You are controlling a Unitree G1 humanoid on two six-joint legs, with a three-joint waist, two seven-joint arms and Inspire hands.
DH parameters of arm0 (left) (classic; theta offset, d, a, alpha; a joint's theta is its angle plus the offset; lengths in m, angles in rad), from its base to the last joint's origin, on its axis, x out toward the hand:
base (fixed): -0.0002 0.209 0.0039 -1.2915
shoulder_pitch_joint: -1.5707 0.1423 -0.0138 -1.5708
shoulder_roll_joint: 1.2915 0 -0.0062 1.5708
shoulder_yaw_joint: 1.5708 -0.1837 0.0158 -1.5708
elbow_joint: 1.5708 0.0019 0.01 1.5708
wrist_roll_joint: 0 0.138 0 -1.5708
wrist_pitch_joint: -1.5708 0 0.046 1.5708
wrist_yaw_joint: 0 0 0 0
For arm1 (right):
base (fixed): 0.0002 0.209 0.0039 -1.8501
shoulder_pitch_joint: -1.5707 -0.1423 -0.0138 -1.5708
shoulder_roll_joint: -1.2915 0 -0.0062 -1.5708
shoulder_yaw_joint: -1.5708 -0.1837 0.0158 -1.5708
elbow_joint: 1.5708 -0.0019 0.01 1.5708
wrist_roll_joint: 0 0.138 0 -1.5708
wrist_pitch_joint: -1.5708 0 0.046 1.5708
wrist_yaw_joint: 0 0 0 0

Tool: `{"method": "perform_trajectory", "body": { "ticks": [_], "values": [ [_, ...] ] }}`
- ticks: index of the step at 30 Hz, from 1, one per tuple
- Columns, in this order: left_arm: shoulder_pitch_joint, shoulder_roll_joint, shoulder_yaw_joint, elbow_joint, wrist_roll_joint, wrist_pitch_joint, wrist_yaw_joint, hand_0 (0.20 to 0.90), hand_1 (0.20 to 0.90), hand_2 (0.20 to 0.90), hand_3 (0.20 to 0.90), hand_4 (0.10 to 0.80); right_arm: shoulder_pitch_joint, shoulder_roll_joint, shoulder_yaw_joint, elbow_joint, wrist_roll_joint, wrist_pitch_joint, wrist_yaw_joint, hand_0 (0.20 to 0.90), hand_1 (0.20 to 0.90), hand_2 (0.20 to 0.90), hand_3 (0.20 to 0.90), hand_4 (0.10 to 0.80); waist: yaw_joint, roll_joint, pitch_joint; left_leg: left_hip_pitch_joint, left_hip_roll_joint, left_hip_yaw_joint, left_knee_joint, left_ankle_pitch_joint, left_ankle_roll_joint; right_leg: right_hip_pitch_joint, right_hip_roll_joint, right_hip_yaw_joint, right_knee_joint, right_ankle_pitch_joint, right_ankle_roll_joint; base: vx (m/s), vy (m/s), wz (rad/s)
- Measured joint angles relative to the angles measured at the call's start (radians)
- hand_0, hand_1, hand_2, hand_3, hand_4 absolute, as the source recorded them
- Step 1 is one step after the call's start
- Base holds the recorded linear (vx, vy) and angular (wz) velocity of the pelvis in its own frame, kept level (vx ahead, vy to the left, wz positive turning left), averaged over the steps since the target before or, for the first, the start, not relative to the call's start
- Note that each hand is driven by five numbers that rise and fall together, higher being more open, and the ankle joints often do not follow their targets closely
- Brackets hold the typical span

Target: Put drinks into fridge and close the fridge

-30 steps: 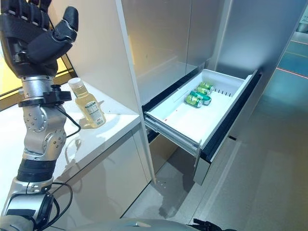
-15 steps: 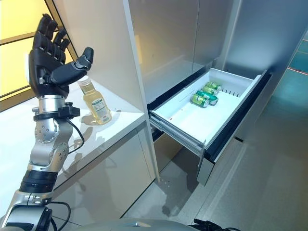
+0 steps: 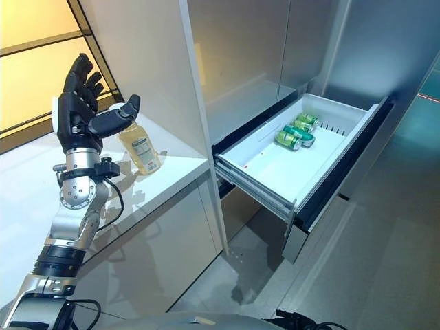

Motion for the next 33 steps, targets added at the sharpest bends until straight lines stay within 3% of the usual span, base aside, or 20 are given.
{"method": "perform_trajectory", "body": {
  "ticks": [21, 33],
  "values": [
    [0.025, 0.000, -0.045, 0.220, 0.074, 0.067, 0.015, 0.900, 0.900, 0.900, 0.900, 0.800, -0.005, 0.005, -0.018, -0.030, -0.018, 0.016, 0.000, 0.900, 0.900, 0.900, 0.900, 0.800, -0.034, -0.009, 0.013, 0.004, -0.006, 0.016, 0.000, 0.000, 0.001, -0.001, 0.000, 0.011, 0.000, 0.000, 0.000, 0.000, 0.000, 0.00],
    [0.025, -0.001, -0.045, 0.238, 0.073, 0.067, 0.029, 0.900, 0.900, 0.900, 0.900, 0.800, -0.003, 0.008, -0.034, -0.049, -0.035, 0.031, 0.000, 0.900, 0.900, 0.900, 0.900, 0.800, -0.041, -0.013, 0.016, 0.010, -0.005, 0.025, 0.000, 0.000, 0.001, 0.000, 0.000, 0.023, 0.000, 0.000, 0.000, 0.000, 0.001, -0.02]
  ]
}}
